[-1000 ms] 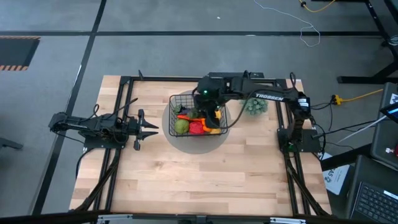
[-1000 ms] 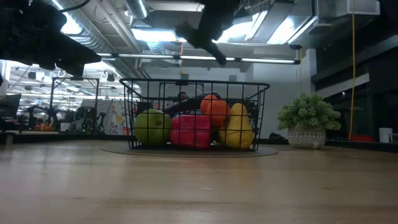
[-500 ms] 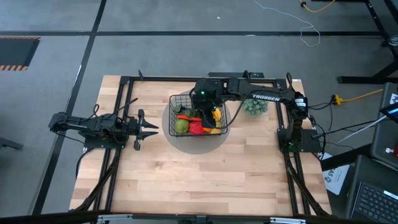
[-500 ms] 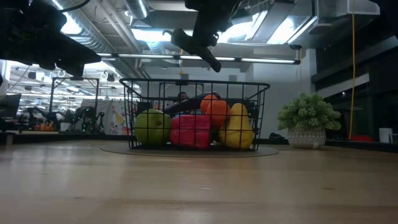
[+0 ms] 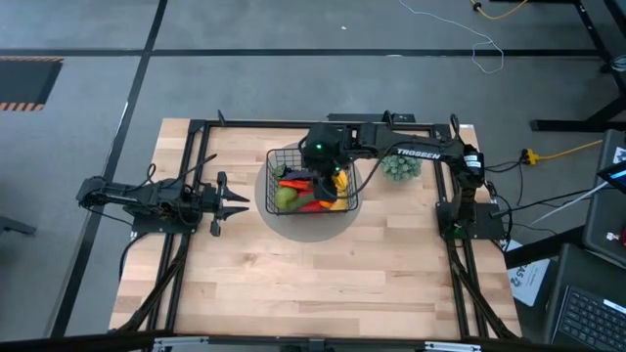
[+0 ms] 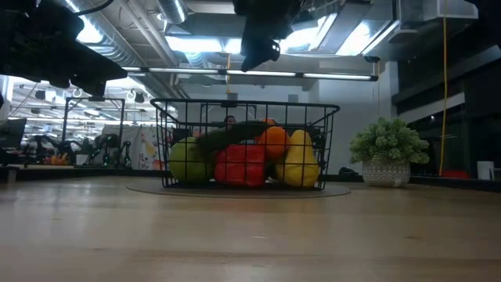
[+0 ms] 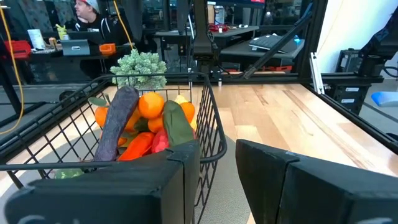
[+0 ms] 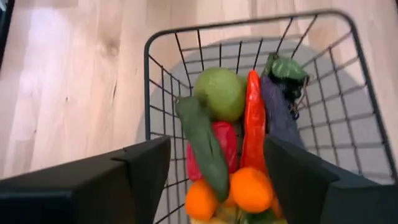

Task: Build produce basket
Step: Return to Home Position

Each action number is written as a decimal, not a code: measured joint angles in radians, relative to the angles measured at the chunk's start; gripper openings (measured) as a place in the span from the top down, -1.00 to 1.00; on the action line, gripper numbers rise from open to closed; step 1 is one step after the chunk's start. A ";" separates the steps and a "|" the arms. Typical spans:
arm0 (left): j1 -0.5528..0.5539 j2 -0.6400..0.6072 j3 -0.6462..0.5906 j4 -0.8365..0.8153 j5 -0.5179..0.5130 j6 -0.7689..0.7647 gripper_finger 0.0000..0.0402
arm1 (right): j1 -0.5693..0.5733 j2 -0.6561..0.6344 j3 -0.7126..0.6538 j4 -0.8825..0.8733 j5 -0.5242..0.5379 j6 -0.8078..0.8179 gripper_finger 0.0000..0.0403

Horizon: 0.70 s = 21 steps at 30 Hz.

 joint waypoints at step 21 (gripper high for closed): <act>0.000 0.000 0.000 0.000 0.000 0.000 0.53 | 0.003 0.000 0.000 -0.141 0.000 0.042 -0.19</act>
